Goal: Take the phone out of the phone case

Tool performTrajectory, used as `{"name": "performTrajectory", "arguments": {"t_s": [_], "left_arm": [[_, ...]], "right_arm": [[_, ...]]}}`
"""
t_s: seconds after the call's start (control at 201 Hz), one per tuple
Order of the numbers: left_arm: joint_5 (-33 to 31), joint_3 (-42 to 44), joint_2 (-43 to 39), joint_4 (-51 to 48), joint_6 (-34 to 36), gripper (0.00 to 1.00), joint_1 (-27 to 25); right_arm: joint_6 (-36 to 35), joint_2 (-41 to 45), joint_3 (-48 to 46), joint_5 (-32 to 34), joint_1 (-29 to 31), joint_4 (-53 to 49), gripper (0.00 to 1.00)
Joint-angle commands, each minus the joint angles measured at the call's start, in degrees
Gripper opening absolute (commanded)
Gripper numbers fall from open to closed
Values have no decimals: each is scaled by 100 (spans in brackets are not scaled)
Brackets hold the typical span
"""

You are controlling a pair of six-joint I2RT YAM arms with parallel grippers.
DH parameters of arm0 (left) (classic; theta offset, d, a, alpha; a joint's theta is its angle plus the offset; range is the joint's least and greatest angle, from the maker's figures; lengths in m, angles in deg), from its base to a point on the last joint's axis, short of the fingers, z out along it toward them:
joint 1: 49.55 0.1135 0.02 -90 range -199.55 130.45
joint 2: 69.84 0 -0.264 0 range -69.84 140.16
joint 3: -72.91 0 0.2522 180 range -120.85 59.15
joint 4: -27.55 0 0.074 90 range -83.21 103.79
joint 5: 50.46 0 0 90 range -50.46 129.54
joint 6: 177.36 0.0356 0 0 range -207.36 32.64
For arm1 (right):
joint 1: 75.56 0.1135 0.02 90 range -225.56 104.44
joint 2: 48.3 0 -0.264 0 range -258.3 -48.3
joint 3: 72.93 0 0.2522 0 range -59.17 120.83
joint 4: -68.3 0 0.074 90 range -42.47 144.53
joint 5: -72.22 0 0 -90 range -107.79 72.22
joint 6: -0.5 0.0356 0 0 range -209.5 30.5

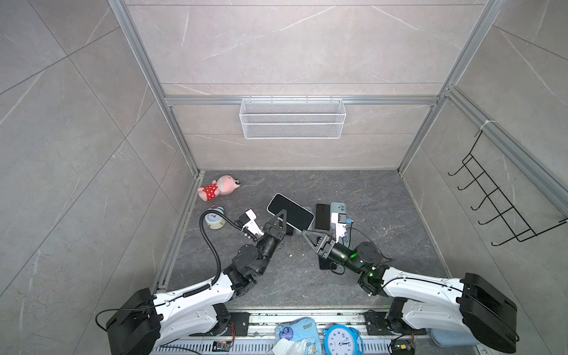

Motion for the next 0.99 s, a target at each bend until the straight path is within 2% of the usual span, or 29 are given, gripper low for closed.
{"name": "performTrajectory", "arguments": {"t_s": [0.0, 0.199, 0.369, 0.473, 0.498, 0.643, 0.986], "left_arm": [[-31, -69, -5, 509, 135, 0, -21], [4, -93, -5, 514, 42, 0, -28], [100, -189, -33, 318, -125, 0, -33], [100, -255, -66, 145, -352, 0, -33], [274, -284, -81, 101, -414, 0, -37], [534, -444, -4, 105, -624, 0, -72], [610, -529, -124, 130, -664, 0, -213]], "right_arm": [[-38, -13, 29, -66, 44, 382, 17], [-94, -72, 63, -181, 43, 392, 0], [-350, -92, 100, -323, 47, 331, 0], [-804, -160, 157, -528, 43, 127, 0], [-931, -160, 177, -542, 43, -1, 0], [-1361, -374, 193, -411, 34, -310, 0], [-1991, -905, 406, -34, 38, -594, 0]]}}
